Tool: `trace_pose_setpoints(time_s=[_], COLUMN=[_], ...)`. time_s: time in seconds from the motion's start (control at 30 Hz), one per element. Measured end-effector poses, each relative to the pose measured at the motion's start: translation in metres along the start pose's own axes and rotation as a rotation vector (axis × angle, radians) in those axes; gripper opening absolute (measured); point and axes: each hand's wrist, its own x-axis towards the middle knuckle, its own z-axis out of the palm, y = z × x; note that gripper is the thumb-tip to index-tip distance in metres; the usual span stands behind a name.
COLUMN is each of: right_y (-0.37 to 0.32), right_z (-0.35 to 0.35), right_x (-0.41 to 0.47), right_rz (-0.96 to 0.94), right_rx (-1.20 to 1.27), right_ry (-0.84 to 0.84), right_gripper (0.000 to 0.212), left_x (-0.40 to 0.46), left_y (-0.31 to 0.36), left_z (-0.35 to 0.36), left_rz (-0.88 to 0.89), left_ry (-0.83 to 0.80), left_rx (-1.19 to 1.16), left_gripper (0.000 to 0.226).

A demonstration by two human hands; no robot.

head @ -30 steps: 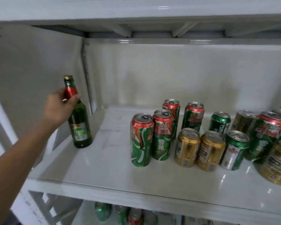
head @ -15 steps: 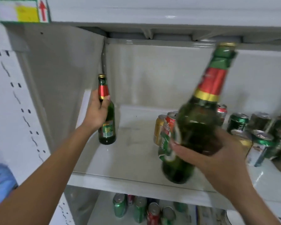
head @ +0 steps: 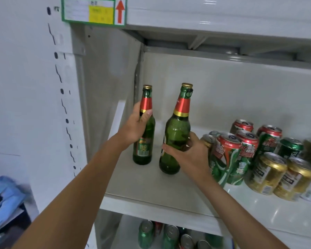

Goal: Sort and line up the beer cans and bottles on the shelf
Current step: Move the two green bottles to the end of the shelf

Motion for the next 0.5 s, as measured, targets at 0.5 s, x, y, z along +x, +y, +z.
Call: trace_pose_setpoints(time_s=[0.5], right_y=[0.033], right_z=[0.037], right_x=[0.033], right_rz=[0.005], right_rx=[-0.023], right_ry=[-0.035], right_gripper=[0.064], left_x=[0.011], left_y=[-0.007], left_z=[0.004], left_rz=[0.02], left_ry=[-0.043], left_rx=[-0.045], left_gripper=[0.054])
